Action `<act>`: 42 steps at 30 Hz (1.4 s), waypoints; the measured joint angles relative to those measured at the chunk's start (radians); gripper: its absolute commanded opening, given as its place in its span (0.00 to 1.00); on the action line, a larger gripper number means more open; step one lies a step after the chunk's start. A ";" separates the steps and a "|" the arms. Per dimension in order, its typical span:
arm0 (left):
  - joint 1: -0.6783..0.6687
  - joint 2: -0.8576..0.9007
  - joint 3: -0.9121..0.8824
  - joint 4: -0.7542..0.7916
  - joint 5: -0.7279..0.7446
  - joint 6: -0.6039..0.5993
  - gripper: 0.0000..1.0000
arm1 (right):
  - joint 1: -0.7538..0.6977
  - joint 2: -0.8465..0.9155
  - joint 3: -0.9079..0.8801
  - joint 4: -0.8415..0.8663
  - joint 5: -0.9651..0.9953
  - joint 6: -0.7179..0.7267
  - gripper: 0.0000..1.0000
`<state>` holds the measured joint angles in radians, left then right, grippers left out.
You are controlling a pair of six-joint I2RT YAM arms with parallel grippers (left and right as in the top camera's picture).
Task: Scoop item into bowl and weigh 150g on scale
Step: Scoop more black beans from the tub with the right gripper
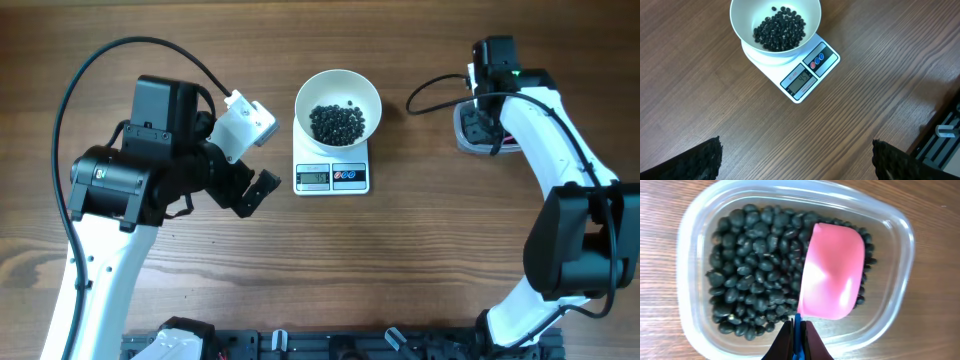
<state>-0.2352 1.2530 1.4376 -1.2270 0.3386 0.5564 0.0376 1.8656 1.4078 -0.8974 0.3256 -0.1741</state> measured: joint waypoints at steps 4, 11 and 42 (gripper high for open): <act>0.000 0.000 0.000 0.000 0.000 0.000 1.00 | -0.040 0.000 0.032 -0.043 -0.103 -0.003 0.04; 0.000 0.000 0.000 0.000 0.000 0.000 1.00 | -0.183 0.000 0.063 -0.078 -0.428 -0.003 0.04; 0.000 0.000 0.000 0.000 0.000 0.000 1.00 | -0.526 0.112 0.077 -0.168 -1.017 0.226 0.04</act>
<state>-0.2352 1.2530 1.4376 -1.2270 0.3386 0.5568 -0.4881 1.9774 1.4853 -1.0657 -0.6910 0.0521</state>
